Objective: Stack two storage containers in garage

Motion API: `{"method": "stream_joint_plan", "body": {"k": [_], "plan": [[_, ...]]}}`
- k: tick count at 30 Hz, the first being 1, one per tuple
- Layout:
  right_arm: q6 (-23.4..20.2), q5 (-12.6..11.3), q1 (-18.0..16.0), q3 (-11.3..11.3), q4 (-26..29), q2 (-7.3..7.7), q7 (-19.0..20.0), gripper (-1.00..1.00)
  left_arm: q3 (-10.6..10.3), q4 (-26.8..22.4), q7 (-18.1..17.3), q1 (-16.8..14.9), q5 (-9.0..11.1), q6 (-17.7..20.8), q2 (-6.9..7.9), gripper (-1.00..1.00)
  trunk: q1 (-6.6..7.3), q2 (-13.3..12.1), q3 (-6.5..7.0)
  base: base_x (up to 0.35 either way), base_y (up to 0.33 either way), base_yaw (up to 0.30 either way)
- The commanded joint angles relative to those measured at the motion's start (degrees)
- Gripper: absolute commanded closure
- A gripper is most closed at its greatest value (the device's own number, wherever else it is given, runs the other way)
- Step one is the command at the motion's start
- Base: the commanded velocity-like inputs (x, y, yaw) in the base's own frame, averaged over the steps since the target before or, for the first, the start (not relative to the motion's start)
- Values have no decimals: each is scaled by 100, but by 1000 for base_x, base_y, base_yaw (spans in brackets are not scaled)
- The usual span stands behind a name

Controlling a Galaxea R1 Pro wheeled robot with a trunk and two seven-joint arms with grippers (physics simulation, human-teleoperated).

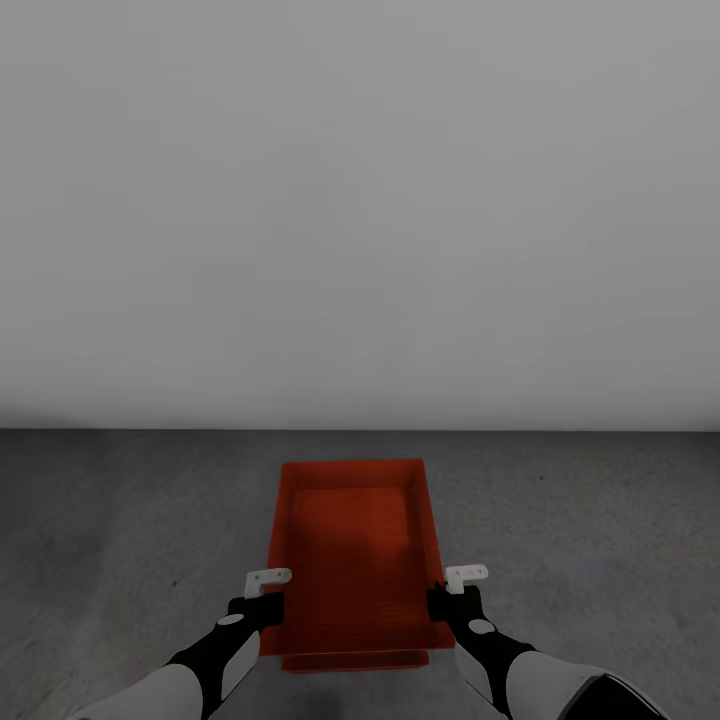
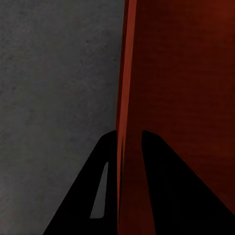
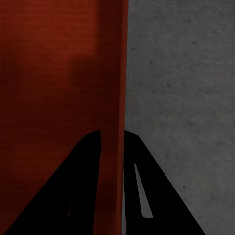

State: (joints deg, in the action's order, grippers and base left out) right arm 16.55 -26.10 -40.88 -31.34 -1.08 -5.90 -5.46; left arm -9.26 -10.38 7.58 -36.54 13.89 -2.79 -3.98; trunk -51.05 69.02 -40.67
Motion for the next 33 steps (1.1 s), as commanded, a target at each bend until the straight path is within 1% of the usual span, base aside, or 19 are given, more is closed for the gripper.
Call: {"method": "stream_joint_plan", "body": {"k": [1, 23, 29, 33], "plan": [[42, -115, -7, 262, -7, 9, -20, 100, 82, 10, 69, -2, 34, -20, 29, 100, 0, 3, -4, 0, 0, 0], [42, -115, -7, 264, -7, 9, -22, 100, 82, 10, 68, -2, 35, -28, 33, 100, 0, 3, -4, -1, 0, 0], [42, -115, -7, 264, -7, 9, -25, 100, 82, 10, 69, -2, 34, -28, 37, 100, 0, 3, -4, -145, 0, 0], [42, -115, -7, 261, -7, 9, -22, 100, 82, 10, 69, -2, 35, -28, 38, 100, 0, 3, -4, -47, 0, 0]]}}
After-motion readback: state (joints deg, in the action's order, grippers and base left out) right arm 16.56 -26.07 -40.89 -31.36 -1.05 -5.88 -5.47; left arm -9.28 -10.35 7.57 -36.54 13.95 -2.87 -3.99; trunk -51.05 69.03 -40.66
